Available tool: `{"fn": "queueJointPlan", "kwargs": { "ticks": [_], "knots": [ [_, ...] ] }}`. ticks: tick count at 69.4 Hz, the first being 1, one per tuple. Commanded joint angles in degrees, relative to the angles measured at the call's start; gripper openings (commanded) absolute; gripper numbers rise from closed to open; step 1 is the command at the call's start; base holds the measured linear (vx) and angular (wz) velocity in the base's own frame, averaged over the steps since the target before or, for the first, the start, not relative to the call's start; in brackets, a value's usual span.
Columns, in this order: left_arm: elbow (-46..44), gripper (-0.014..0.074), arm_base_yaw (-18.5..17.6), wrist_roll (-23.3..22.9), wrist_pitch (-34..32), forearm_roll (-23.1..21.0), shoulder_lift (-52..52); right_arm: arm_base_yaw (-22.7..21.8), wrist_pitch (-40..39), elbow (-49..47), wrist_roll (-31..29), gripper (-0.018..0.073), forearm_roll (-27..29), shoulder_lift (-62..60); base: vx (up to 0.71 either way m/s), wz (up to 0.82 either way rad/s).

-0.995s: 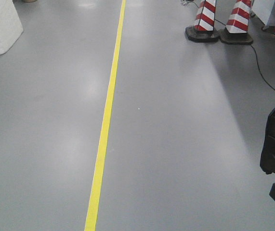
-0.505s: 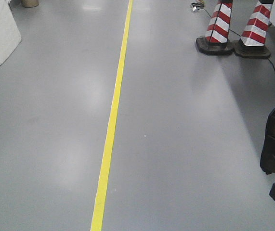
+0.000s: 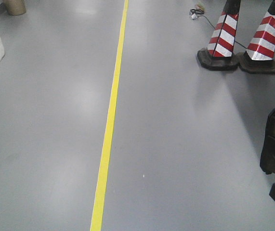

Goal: Move and align brake pads A on conveyor
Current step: 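Drive along the yellow floor line past the red-and-white cones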

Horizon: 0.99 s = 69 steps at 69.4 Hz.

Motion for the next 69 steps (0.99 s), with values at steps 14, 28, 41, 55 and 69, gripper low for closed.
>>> {"fn": "queueJointPlan", "kwargs": {
  "ticks": [14,28,41,55,69],
  "knots": [
    [-1.6,0.0042,-0.3,-0.2,-5.6,0.0,0.4,-0.1,-5.9,-1.9,-0.3,0.0008,-0.2,0.0,0.7,-0.08],
    [-1.6,0.0042,-0.3,-0.2,-5.6,0.0,0.4,-0.1,-5.9,-1.9,-0.3,0.0008,-0.2,0.0,0.71,-0.06],
    [-1.6,0.0042,-0.3,-0.2,-5.6,0.0,0.4,-0.1,-5.9,-1.9,-0.3,0.0008,-0.2,0.0,0.72,-0.03],
    [-1.6,0.0042,-0.3,-0.2,-5.6,0.0,0.4,-0.1,-5.9,-1.9,-0.3,0.0008,-0.2,0.0,0.71,-0.01],
    [-1.6,0.0042,-0.3,-0.2,-5.6,0.0,0.4,-0.1,-5.9,-1.9,-0.3,0.0008,-0.2,0.0,0.7,-0.02]
  ]
}}
